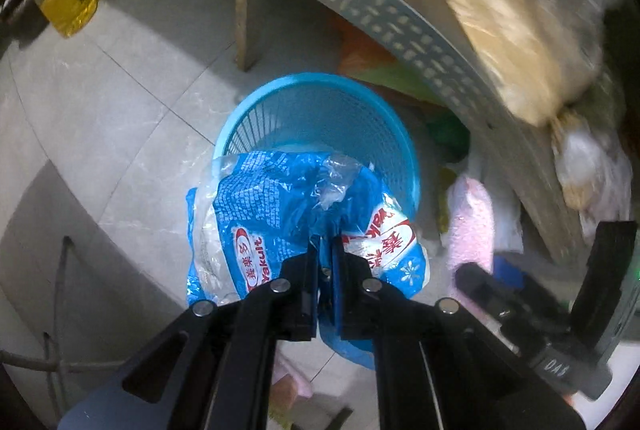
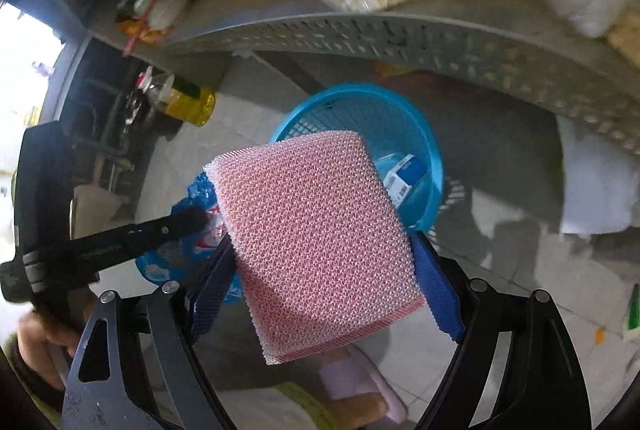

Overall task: Collect trash
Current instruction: 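Open both tools over the blue wastebasket to drop the bag and sponge, then move both tools back toward the table of trash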

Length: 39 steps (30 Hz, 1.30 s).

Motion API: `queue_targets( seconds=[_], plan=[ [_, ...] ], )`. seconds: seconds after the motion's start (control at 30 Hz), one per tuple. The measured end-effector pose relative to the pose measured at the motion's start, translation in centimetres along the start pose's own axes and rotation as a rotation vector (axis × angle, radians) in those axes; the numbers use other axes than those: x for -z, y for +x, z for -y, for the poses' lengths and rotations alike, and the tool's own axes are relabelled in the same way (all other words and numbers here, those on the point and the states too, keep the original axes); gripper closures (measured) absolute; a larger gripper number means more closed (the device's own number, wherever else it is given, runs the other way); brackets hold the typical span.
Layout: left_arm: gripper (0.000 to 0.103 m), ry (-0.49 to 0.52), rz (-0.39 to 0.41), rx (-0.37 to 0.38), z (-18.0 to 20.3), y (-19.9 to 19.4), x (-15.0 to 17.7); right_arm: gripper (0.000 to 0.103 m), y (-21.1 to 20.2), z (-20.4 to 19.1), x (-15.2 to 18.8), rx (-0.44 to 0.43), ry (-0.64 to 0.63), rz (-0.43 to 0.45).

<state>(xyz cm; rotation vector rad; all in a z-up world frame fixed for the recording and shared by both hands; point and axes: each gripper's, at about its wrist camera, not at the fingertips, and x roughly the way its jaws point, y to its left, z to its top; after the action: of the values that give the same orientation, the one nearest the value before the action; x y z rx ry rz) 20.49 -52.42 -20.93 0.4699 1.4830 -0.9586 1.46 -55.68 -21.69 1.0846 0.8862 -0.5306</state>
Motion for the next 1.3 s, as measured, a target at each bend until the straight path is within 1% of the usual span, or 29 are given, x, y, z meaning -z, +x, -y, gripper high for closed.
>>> queue_targets(
  seconds=[0.07,0.1,0.13,0.17,0.2,0.23,0.27,0.33,0.37,0.5,0.53,0.67,0.77,0.8,0.83,0.93,1.03,1.13,1.17,1.2,1.23,1.27,1.3],
  plan=[
    [0.096,-0.042,-0.006,0.014,-0.5,1.3,-1.2,0.021,1.1,0.1,-1.0,-0.002,0.018,-0.004],
    [0.089,-0.064,-0.009,0.023,-0.8,1.6,-1.6,0.02,2.0,0.1,-1.6,0.002,0.031,-0.004],
    [0.072,-0.089,-0.011,0.034,-1.1,2.1,-2.0,0.019,2.5,0.2,-1.9,0.007,0.043,-0.003],
    [0.062,-0.114,-0.008,0.037,-1.6,2.4,-2.4,0.018,3.1,0.3,-2.2,0.005,0.056,-0.005],
    [0.044,-0.134,0.003,0.026,-1.8,2.4,-2.4,0.018,3.8,0.6,-2.4,0.005,0.077,-0.012],
    [0.039,-0.156,0.018,0.017,-2.1,2.4,-2.5,0.018,4.3,0.8,-2.5,0.005,0.093,-0.018],
    [0.038,-0.18,0.033,0.024,-2.3,2.2,-2.5,0.018,4.7,0.9,-2.4,0.003,0.103,-0.023],
    [0.034,-0.205,0.033,0.058,-2.5,1.9,-2.3,0.018,4.9,0.9,-2.2,0.004,0.108,-0.024],
    [0.034,-0.208,0.033,0.071,-2.5,1.5,-2.2,0.018,4.9,0.9,-2.0,-0.002,0.109,-0.02],
    [0.032,-0.161,0.067,0.117,-1.6,-1.0,-1.9,0.017,4.6,1.0,-1.5,-0.017,0.104,-0.008],
    [0.031,-0.158,0.084,0.129,-1.4,-1.8,-1.8,0.017,4.5,0.9,-1.7,-0.021,0.106,-0.004],
    [0.031,-0.15,0.133,0.18,-0.6,-5.3,-1.5,0.017,3.6,0.8,-1.6,-0.039,0.104,0.008],
    [0.03,-0.125,0.182,0.214,0.1,-8.4,-0.9,0.017,2.9,0.2,-1.3,-0.046,0.079,0.021],
    [0.03,-0.114,0.206,0.23,0.3,-10.1,-0.4,0.017,2.2,0.0,-1.0,-0.052,0.066,0.026],
    [0.029,-0.109,0.222,0.241,0.3,-10.7,-0.2,0.017,1.7,0.0,-0.7,-0.055,0.057,0.031],
    [0.027,-0.079,0.288,0.28,0.4,-15.2,2.0,0.017,-0.1,-0.4,0.2,-0.054,0.022,0.044],
    [0.024,-0.046,0.347,0.279,0.3,-18.8,5.1,0.017,-1.8,-1.3,1.8,-0.052,-0.033,0.05],
    [0.023,-0.013,0.402,0.242,-0.2,-21.9,9.3,0.017,-4.1,-3.0,3.7,-0.048,-0.117,0.062],
    [0.022,-0.001,0.423,0.228,-0.5,-23.0,11.2,0.017,-4.8,-3.7,4.4,-0.043,-0.148,0.07],
    [0.02,0.005,0.436,0.216,-0.7,-23.4,12.4,0.017,-6.1,-4.7,5.4,-0.039,-0.194,0.085],
    [0.019,0.005,0.46,0.193,-1.1,-24.2,14.4,0.015,-7.0,-5.4,6.1,-0.037,-0.223,0.096],
    [0.019,0.003,0.47,0.183,-1.5,-24.7,15.5,0.014,-8.0,-6.3,6.9,-0.033,-0.259,0.11],
    [0.018,-0.006,0.487,0.162,-2.1,-25.3,17.2,0.013,-8.9,-6.9,7.5,-0.025,-0.287,0.125]
  ],
)
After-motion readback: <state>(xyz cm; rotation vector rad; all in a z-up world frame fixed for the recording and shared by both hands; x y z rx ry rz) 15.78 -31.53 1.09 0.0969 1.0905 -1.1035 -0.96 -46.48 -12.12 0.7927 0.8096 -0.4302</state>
